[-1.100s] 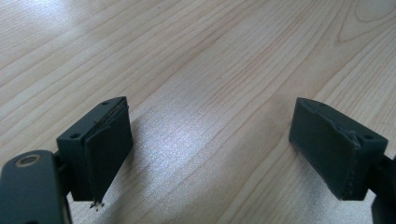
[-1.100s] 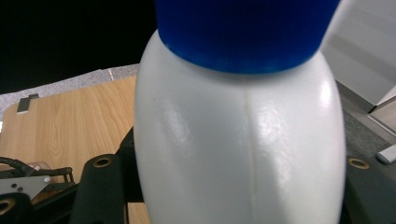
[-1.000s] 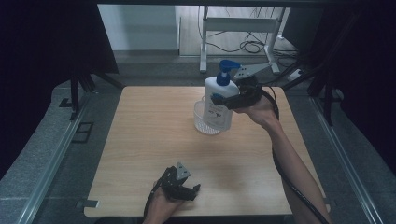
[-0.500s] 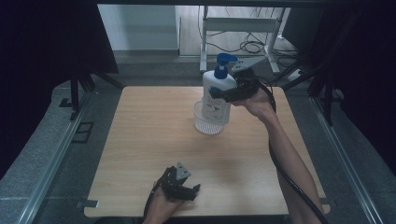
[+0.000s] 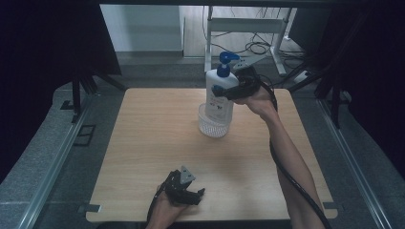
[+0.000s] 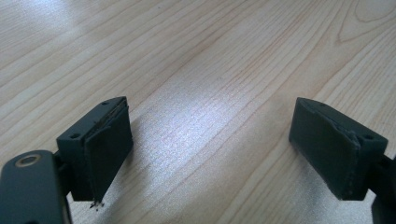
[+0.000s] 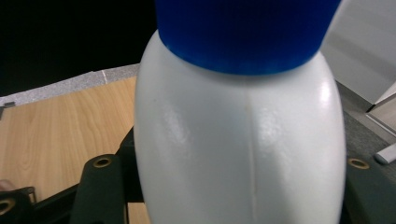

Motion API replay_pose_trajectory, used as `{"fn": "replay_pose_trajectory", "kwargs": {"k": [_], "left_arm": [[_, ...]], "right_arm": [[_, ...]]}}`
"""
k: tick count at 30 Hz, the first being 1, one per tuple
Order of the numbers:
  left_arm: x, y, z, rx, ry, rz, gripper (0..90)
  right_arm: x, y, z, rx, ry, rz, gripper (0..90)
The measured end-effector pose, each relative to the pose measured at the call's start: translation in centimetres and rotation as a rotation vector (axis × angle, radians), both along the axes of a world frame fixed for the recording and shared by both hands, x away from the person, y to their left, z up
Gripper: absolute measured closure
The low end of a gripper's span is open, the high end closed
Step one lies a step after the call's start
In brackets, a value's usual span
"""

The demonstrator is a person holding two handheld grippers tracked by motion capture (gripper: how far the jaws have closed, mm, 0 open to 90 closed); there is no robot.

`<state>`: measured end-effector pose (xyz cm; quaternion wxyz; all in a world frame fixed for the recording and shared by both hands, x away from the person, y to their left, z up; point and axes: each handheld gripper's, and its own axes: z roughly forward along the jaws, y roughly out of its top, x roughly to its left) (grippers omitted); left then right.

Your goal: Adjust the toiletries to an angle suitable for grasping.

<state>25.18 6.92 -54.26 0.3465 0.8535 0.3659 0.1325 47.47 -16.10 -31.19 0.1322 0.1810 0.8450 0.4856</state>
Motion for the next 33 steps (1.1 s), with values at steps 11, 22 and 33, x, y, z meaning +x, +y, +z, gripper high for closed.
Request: {"fn": "replay_pose_trajectory", "kwargs": {"k": [11,22,33], "left_arm": [[0.0,0.0,0.0,0.001,-0.001,-0.002,12.8],[0.0,0.0,0.0,-0.002,0.001,0.005,12.8],[0.0,0.0,0.0,0.0,0.0,0.005,12.8]], "right_arm": [[1.4,0.6,-1.0,-0.002,-0.002,-0.017,38.0],[2.4,1.2,-2.1,-0.01,-0.01,-0.032,38.1],[3.2,1.7,-3.7,-0.025,0.003,-0.032,38.1]]}}
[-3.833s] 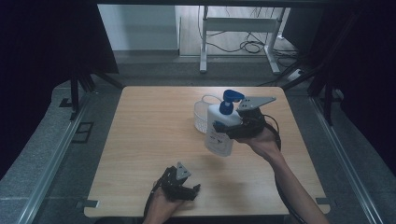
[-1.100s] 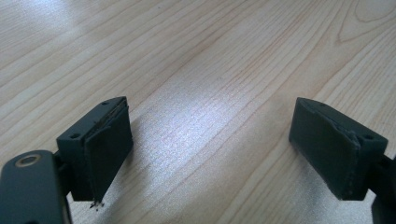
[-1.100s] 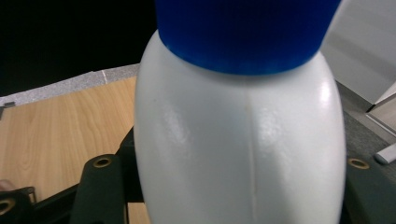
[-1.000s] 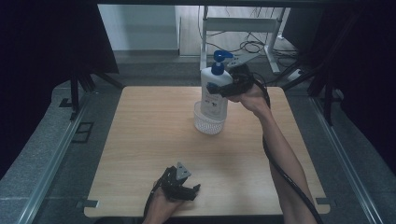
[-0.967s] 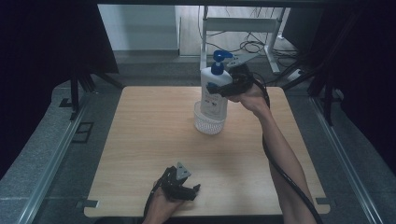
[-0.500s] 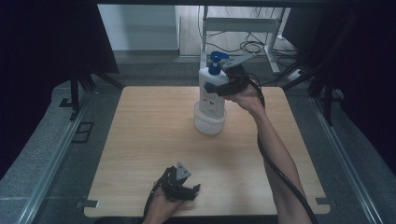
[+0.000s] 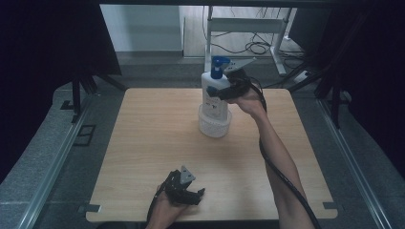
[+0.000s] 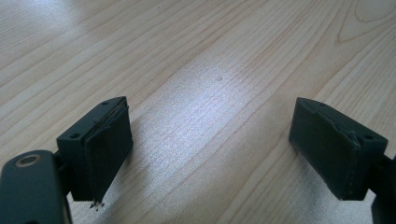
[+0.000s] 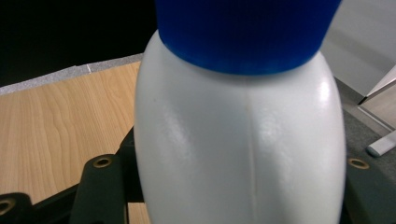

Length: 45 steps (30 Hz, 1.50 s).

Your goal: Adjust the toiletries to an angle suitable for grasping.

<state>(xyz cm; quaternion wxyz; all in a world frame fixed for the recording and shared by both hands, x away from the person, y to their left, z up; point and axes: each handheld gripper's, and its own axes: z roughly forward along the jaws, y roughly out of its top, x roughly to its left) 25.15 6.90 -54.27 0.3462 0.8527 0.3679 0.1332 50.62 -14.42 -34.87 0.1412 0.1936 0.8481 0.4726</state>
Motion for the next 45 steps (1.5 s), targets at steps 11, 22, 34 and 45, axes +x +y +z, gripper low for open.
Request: {"fn": "replay_pose_trajectory", "kwargs": {"k": [11,22,34,45], "left_arm": [[0.0,0.0,0.0,0.001,0.0,0.0,12.8],[0.0,0.0,0.0,0.001,0.0,-0.001,12.9],[0.0,0.0,0.0,0.002,-0.001,-0.004,12.8],[0.0,0.0,0.0,0.004,-0.001,-0.006,12.8]], "right_arm": [[0.4,0.5,-1.9,-0.022,0.018,0.007,38.1],[0.6,0.6,-3.7,-0.028,0.036,0.005,38.1],[0.9,0.7,-5.4,-0.035,0.043,-0.003,38.0],[1.0,0.8,-6.5,-0.047,0.051,-0.011,38.1]]}}
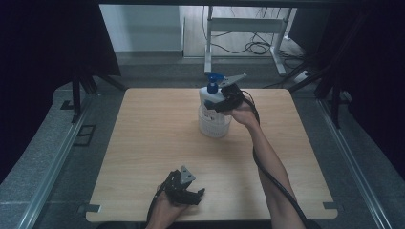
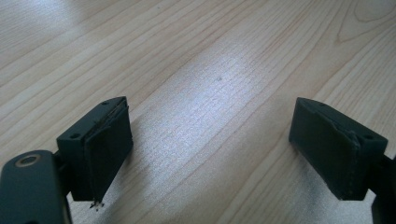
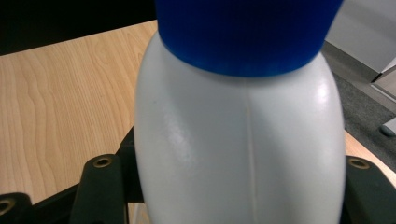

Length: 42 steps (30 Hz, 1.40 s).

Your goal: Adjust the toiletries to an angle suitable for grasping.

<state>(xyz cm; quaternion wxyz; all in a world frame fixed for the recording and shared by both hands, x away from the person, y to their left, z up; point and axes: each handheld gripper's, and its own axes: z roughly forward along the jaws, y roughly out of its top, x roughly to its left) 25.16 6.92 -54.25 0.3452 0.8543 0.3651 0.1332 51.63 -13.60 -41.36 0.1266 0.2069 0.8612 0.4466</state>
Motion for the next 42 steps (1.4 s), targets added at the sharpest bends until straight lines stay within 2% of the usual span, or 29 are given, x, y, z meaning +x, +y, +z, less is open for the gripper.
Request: {"fn": "replay_pose_trajectory", "kwargs": {"k": [7,17,29,32,35,42], "left_arm": [[0.0,0.0,0.0,0.0,0.0,0.0,12.8],[0.0,0.0,0.0,-0.002,0.0,0.001,12.8],[0.0,0.0,0.0,-0.003,0.001,0.001,12.8],[0.0,0.0,0.0,-0.003,0.001,0.001,12.8],[0.0,0.0,0.0,0.0,0.001,0.0,12.8],[0.0,0.0,0.0,0.0,0.001,0.0,12.8]], "right_arm": [[0.1,-0.2,-0.4,0.008,0.001,-0.001,37.9],[0.3,-1.4,-0.7,0.047,0.021,0.004,37.4],[0.3,-1.1,-0.8,0.05,0.034,0.004,35.7],[0.2,-1.1,-0.9,0.044,0.047,0.009,32.2],[0.1,-1.1,-0.9,0.035,0.038,0.003,28.0],[-0.1,-1.2,-0.8,0.055,0.013,-0.024,13.0]]}}
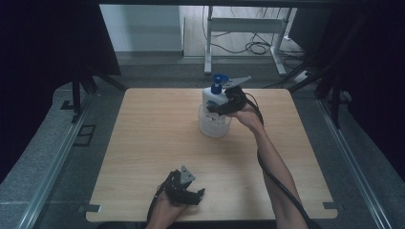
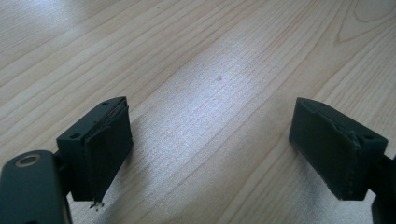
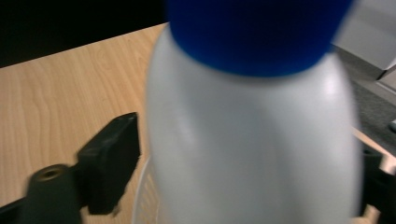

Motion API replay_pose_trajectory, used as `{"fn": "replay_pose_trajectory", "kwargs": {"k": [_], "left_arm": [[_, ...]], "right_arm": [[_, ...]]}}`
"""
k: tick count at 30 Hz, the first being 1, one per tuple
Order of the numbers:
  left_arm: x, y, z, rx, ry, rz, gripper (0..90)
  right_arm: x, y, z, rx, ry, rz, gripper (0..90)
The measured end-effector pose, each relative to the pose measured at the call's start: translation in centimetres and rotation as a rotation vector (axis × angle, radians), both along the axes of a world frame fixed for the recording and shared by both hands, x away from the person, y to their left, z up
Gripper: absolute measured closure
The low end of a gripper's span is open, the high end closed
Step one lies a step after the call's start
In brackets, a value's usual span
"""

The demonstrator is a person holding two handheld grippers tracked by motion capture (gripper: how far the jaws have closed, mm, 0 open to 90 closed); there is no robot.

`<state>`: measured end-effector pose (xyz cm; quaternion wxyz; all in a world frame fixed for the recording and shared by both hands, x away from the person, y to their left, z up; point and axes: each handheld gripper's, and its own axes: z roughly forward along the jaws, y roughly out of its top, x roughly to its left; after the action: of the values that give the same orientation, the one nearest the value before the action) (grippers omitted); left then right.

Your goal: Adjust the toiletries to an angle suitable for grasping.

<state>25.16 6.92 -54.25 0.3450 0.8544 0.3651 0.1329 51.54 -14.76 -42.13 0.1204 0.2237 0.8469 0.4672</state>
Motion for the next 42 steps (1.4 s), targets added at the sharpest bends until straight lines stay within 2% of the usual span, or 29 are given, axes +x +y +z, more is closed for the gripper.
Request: {"fn": "replay_pose_trajectory", "kwargs": {"k": [6,14,24,42], "left_arm": [[0.0,0.0,0.0,0.0,0.0,0.0,12.8],[0.0,0.0,0.0,-0.001,0.0,0.001,12.8],[0.0,0.0,0.0,-0.002,0.0,0.001,12.8],[0.0,0.0,0.0,0.0,0.001,0.003,12.9]], "right_arm": [[0.0,-0.3,0.4,0.014,-0.006,-0.037,11.6],[-0.6,-0.6,0.9,-0.002,-0.006,-0.031,0.0],[-1.5,-0.9,1.5,-0.043,-0.009,-0.037,0.0],[-2.9,-1.7,1.5,-0.062,-0.019,-0.051,0.0]]}}
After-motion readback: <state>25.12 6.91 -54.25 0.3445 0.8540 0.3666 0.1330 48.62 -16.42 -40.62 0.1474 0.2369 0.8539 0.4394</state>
